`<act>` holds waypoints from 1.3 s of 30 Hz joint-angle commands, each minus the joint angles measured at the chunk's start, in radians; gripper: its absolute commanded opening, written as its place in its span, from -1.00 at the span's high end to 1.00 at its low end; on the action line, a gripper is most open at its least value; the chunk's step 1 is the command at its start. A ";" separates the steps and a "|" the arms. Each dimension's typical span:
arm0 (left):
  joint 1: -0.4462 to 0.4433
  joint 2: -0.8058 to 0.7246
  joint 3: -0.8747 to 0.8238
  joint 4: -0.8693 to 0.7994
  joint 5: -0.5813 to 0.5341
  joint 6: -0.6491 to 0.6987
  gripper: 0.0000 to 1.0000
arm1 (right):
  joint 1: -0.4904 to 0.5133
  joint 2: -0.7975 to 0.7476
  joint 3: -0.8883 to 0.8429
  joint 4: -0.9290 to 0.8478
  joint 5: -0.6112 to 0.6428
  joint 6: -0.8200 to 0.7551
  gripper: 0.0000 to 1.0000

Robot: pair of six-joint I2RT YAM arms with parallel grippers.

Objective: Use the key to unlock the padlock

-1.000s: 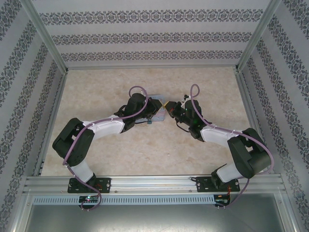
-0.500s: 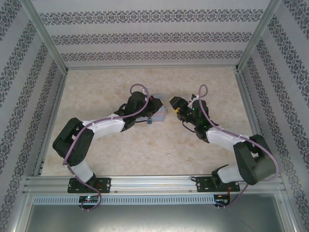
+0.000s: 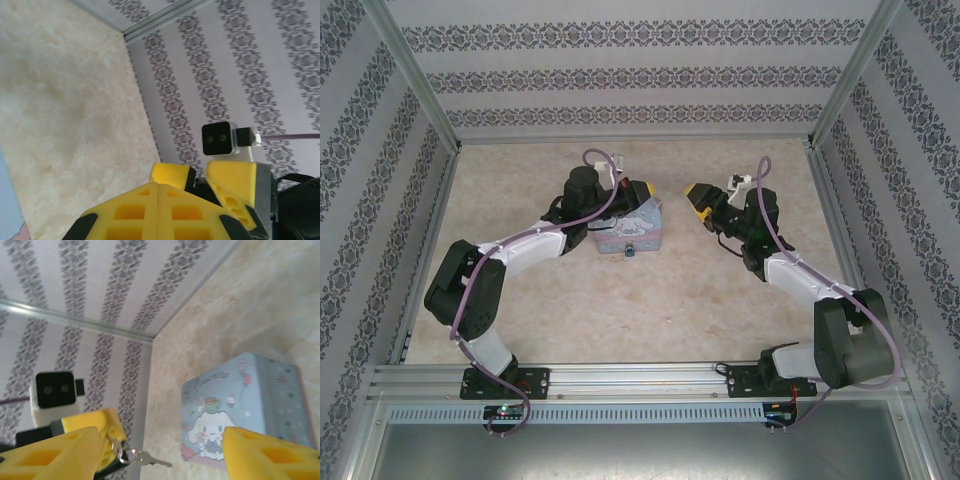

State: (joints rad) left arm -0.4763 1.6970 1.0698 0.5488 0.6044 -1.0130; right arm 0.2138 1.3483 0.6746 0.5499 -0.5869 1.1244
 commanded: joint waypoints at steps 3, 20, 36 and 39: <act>0.036 0.011 -0.030 0.253 0.106 -0.063 1.00 | 0.028 0.022 0.057 0.108 -0.126 -0.053 -0.22; 0.037 0.040 -0.036 0.290 0.139 -0.176 1.00 | 0.129 0.150 0.144 0.262 -0.115 -0.029 0.08; 0.036 0.043 -0.034 0.270 0.128 -0.169 1.00 | 0.148 0.166 0.084 0.310 -0.112 -0.014 0.36; 0.037 0.041 -0.036 0.269 0.123 -0.168 1.00 | 0.147 0.171 0.075 0.322 -0.112 -0.006 0.38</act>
State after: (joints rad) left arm -0.4431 1.7309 1.0370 0.7757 0.7254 -1.1835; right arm 0.3515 1.5108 0.7673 0.8082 -0.6903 1.1091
